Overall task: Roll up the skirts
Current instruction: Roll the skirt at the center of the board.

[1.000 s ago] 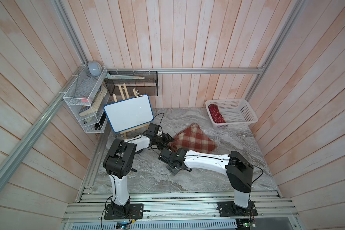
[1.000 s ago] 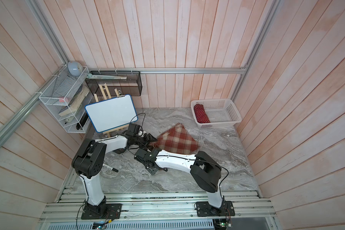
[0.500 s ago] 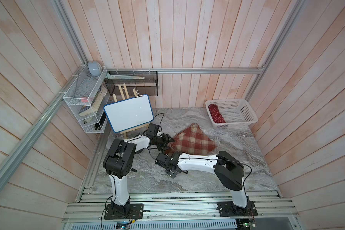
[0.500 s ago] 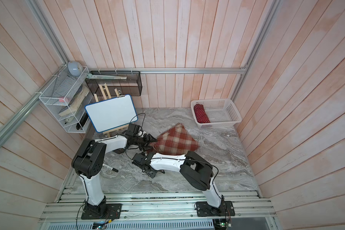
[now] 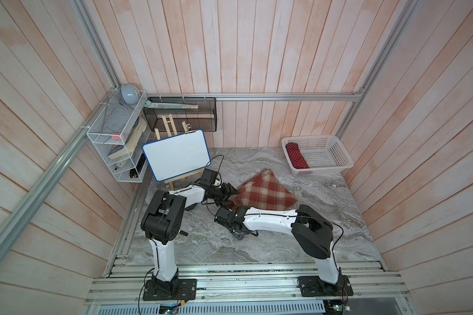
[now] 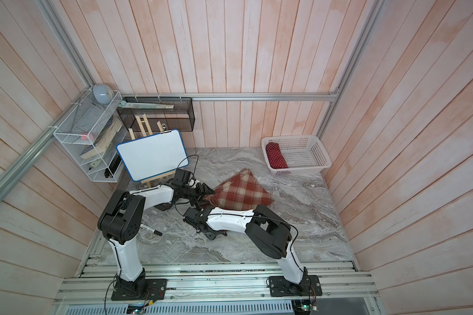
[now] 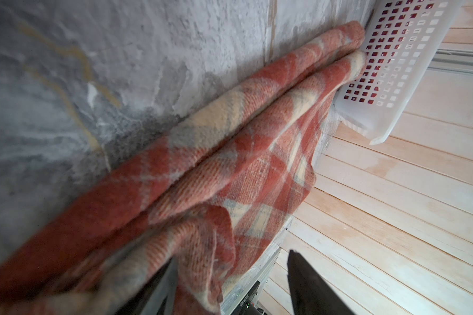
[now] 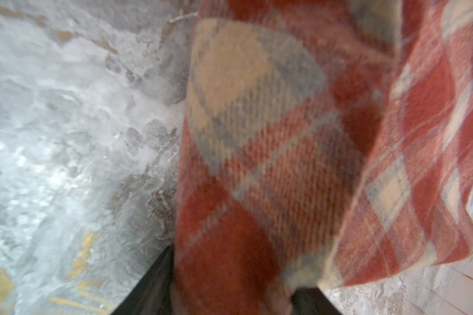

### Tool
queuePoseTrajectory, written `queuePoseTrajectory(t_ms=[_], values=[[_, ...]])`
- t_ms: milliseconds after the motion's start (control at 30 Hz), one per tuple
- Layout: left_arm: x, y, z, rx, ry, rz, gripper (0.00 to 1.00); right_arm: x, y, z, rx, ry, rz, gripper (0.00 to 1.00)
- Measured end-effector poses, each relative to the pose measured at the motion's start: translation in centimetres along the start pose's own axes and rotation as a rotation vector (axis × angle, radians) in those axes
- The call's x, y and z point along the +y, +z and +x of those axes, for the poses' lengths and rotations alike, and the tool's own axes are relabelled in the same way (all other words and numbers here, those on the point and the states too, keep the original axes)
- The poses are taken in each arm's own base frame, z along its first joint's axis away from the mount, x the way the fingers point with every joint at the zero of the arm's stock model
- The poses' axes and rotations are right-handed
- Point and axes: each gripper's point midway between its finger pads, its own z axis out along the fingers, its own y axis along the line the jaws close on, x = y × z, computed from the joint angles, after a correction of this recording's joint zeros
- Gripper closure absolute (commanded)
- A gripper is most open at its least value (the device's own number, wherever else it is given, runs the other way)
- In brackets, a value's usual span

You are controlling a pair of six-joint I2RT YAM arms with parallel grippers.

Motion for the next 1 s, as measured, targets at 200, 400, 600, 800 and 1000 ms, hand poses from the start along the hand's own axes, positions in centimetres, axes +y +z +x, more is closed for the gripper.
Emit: queuePoseTrajectory(t_ms=[200, 400, 600, 800, 1000], values=[[0.1, -0.4, -0.2, -0.005, -0.009, -0.003, 0.31, 0.1, 0.2, -0.1, -0.001, 0.013, -0.020, 0.72], [0.3, -0.9, -0.3, -0.007, -0.013, -0.013, 0.27, 0.0, -0.1, -0.3, -0.015, 0.054, -0.077, 0.99], [-0.4, -1.7, -0.8, -0.030, 0.008, -0.007, 0.24, -0.5, -0.2, -0.4, -0.017, 0.137, -0.218, 0.99], [-1.7, -3.3, -1.8, -0.092, 0.047, -0.006, 0.20, -0.8, -0.5, -0.4, -0.033, 0.211, -0.374, 0.99], [-3.8, -5.9, -2.6, -0.158, 0.113, 0.016, 0.00, -1.4, -1.3, -0.4, -0.037, 0.289, -0.558, 0.99]])
